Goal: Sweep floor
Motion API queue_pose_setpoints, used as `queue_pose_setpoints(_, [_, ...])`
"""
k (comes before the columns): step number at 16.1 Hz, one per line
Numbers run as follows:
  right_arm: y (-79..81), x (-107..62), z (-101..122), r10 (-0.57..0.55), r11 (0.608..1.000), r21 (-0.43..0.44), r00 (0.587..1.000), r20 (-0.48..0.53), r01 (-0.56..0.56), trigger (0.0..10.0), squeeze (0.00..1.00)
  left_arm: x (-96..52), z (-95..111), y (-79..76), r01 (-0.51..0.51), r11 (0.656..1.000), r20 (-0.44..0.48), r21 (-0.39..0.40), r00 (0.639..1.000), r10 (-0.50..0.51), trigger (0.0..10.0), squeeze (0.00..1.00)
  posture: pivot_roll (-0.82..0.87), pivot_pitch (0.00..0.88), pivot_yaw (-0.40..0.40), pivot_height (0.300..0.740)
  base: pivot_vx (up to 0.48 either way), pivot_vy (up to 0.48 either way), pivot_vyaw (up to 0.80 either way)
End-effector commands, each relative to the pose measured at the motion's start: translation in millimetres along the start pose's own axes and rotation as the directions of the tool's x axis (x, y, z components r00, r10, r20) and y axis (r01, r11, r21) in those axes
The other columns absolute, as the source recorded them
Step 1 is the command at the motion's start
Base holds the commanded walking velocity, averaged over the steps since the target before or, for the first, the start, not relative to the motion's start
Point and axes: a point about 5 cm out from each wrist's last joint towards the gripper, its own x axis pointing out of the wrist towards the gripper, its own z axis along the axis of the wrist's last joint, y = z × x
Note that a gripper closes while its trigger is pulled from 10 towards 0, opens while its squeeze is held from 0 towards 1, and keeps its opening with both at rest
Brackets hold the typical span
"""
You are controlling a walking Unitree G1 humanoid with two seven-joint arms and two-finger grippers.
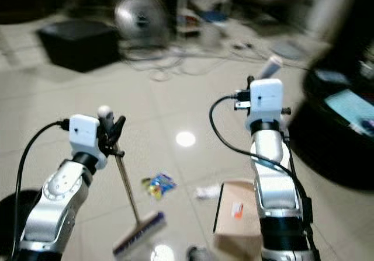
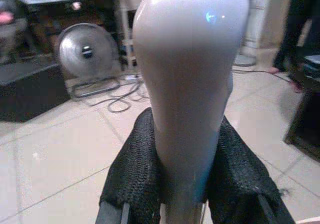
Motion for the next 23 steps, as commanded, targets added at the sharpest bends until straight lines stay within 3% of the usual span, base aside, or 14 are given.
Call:
queue_pose_setpoints(1, [-5.6,-0.7,3.3,-0.025,1.0,0.002,1.0,0.0,0.025,10.0,0.0,1.8,13.6,-1.6,0.005,1.0,0.07,0.011,0.998,-0.006,10.0,0.0,0.01,0.033,0.017,0.74,0.0,0.0,-0.64])
queue_pose_setpoints(18, [-5.6,-10.6,-1.9,-0.005,0.998,0.064,1.0,-0.023,0.007,10.0,0.0,3.9,21.9,-2.2,0.006,1.0,0.12,-0.004,0.993,-0.006,10.0,0.0,0.0,0.01,0.03,0.74,0.276,0.0,-0.08])
queue_pose_setpoints(23, [-4.2,-10.8,-1.9,0.001,0.998,0.065,1.0,-0.018,0.0,10.0,0.0,3.8,21.9,-3.5,0.014,1.0,0.124,-0.006,0.992,-0.014,10.0,0.0,0.0,0.0,0.031,0.74,0.302,0.0,-0.61])
